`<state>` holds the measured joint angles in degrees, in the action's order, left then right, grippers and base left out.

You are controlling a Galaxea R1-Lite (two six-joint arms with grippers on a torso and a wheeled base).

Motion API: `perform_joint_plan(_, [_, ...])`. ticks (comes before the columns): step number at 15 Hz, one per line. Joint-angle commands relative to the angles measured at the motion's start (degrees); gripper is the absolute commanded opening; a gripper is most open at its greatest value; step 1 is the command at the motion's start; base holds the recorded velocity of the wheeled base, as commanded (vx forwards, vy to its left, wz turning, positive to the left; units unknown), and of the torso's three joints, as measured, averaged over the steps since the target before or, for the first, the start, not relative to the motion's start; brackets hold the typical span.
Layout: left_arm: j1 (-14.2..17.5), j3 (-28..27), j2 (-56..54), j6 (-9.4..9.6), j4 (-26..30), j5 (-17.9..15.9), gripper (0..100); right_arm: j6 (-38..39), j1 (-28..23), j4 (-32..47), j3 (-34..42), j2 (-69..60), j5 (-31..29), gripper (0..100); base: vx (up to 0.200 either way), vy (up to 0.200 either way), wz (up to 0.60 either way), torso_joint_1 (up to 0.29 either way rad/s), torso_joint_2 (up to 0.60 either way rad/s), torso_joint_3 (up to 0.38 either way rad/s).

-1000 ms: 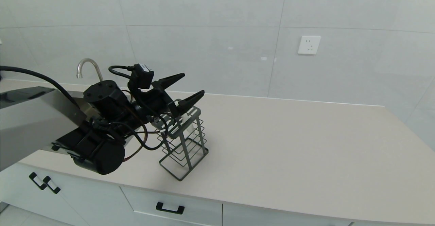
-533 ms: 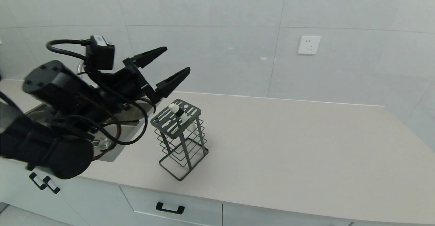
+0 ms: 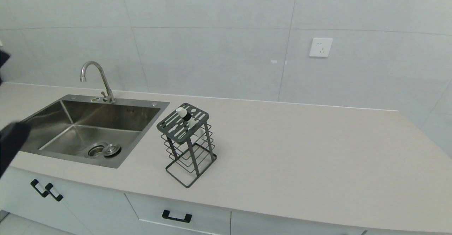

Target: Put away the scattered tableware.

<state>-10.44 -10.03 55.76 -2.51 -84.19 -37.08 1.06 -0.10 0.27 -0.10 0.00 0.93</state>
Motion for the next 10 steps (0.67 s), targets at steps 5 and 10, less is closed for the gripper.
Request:
perform_joint_plan(5, [6.39, 10.03, -45.83, -0.48, 36.02, -0.09, 100, -0.01, 0.01, 0.00, 0.01, 0.00, 0.04, 100, 0.000, 0.000, 0.00, 0.000, 0.00, 0.000])
perform_joint_plan(10, [10.52, 10.03, -55.76, -0.39, 67.84, 14.06, 100, -0.01, 0.01, 0.00, 0.01, 0.09, 0.04, 100, 0.000, 0.000, 0.00, 0.000, 0.00, 0.000])
